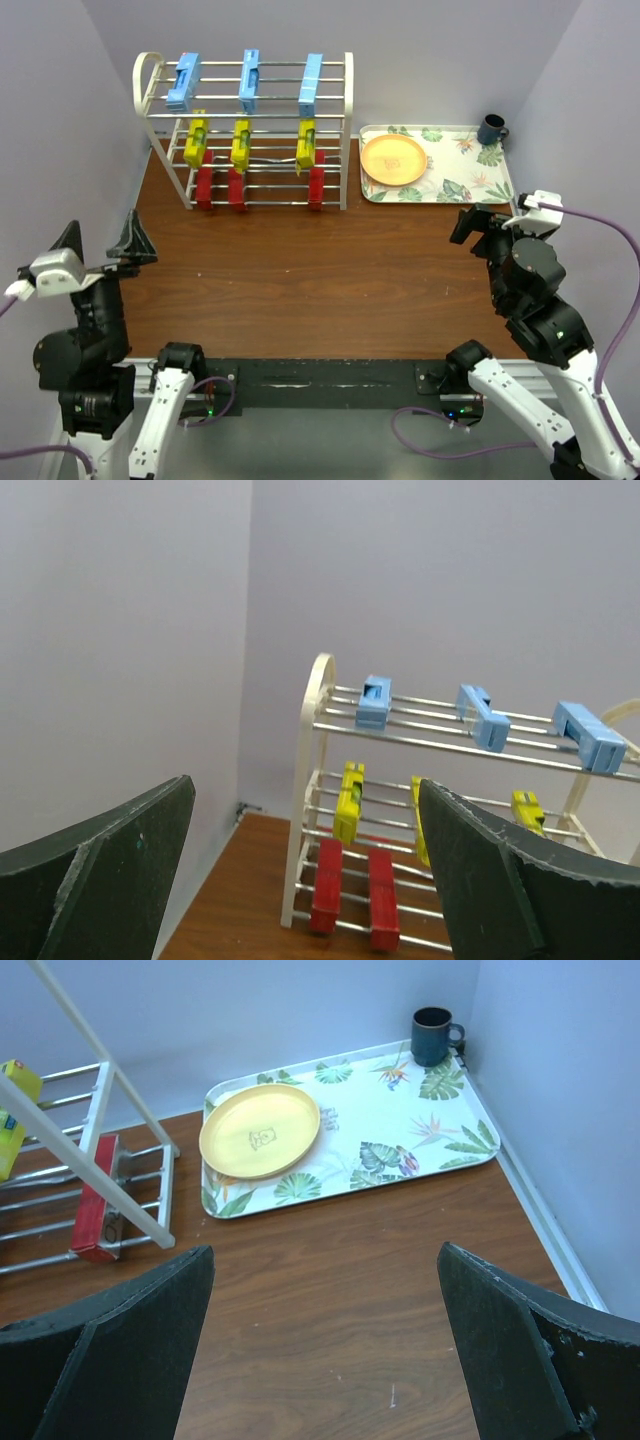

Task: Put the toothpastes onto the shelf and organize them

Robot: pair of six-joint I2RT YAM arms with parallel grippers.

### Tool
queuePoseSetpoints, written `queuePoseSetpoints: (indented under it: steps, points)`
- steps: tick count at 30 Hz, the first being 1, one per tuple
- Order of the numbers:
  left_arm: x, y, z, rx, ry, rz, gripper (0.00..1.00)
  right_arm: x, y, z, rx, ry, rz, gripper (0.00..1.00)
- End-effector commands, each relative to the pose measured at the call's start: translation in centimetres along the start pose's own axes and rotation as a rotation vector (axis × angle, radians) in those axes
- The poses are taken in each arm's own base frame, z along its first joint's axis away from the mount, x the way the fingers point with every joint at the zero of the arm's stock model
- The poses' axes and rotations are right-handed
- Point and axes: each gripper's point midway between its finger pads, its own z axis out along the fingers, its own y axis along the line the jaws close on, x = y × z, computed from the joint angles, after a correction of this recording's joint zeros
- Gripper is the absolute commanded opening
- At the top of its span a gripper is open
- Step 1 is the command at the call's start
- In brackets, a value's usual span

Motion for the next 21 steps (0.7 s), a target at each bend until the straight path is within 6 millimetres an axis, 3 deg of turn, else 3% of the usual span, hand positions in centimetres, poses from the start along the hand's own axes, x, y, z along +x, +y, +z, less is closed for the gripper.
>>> queuePoseSetpoints:
  steps: [1,12,21]
  points:
    - [-2.2,0.1,0.3,0.008,-0.098,0.064,1.00,-1.9,-1.4,-0.5,0.061,-0.075,0.030,0.98]
    - [-1.9,2.0,1.2,-0.116,-0.072,0.070,1.00,-2.9,-2.6,-1.3,0.097,-0.108,0.038,0.98]
    - [-2.4,3.1,1.0,-0.181,-0.115,0.057,1.00,-3.1,-2.2,-0.7,0.099,-0.114,0.030,0.99]
